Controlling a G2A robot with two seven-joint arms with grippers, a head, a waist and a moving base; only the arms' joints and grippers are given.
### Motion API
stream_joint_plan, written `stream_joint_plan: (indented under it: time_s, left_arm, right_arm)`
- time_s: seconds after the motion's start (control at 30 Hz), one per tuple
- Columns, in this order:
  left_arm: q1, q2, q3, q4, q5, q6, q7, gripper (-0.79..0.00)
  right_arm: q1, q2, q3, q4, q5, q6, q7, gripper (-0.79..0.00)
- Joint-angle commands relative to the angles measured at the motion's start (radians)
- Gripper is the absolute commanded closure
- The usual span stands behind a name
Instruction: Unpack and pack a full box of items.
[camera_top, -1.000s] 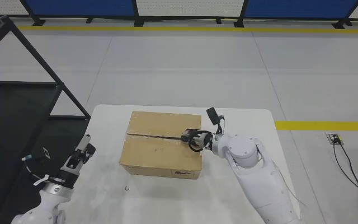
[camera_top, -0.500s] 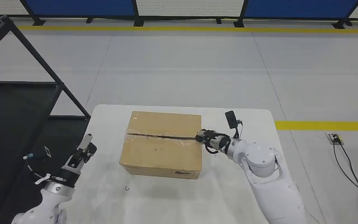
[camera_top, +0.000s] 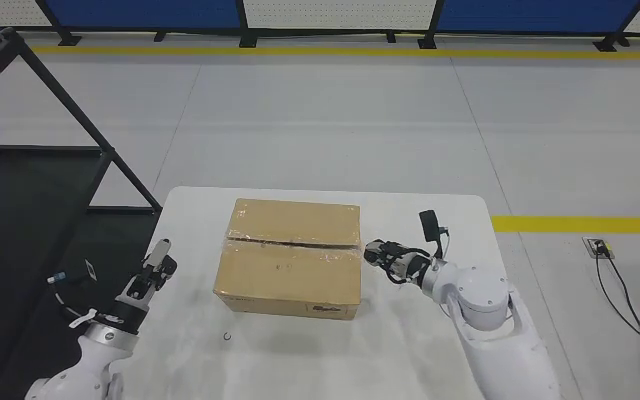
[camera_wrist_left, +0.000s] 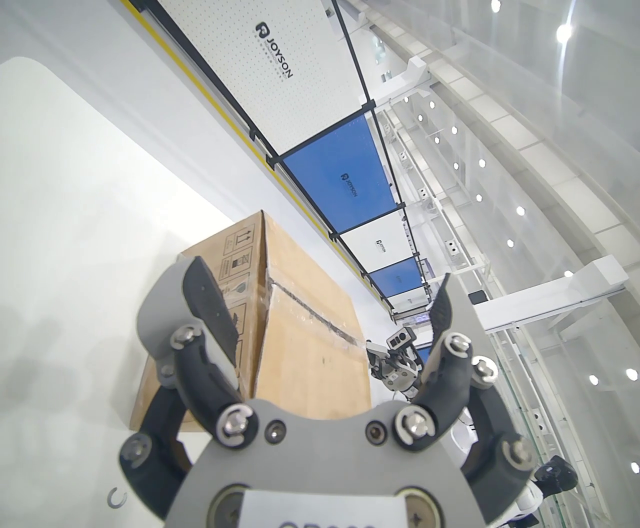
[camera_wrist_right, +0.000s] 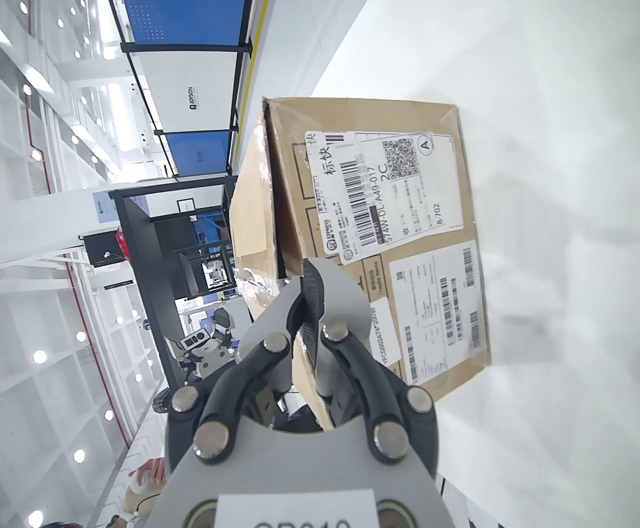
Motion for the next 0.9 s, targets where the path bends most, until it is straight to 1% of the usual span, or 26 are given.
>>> stream_joint_plan:
  time_s: [0.0, 0.43, 0.87]
  left_arm:
    - [-0.001, 0.001, 0.002, 0.0, 0.002, 0.0, -0.002, -0.785]
    - [0.0, 0.005, -0.01, 0.009, -0.004, -0.002, -0.006, -0.785]
    - [-0.01, 0.01, -0.017, 0.027, -0.015, -0.004, -0.016, -0.785]
  right_arm:
    - [0.006, 0.0, -0.01, 0.014, 0.003, -0.003, -0.001, 0.0]
    - [0.07, -0.002, -0.071, 0.108, 0.031, -0.007, -0.017, 0.0]
    - [0.119, 0.002, -0.077, 0.21, 0.077, 0.003, -0.014, 0.0]
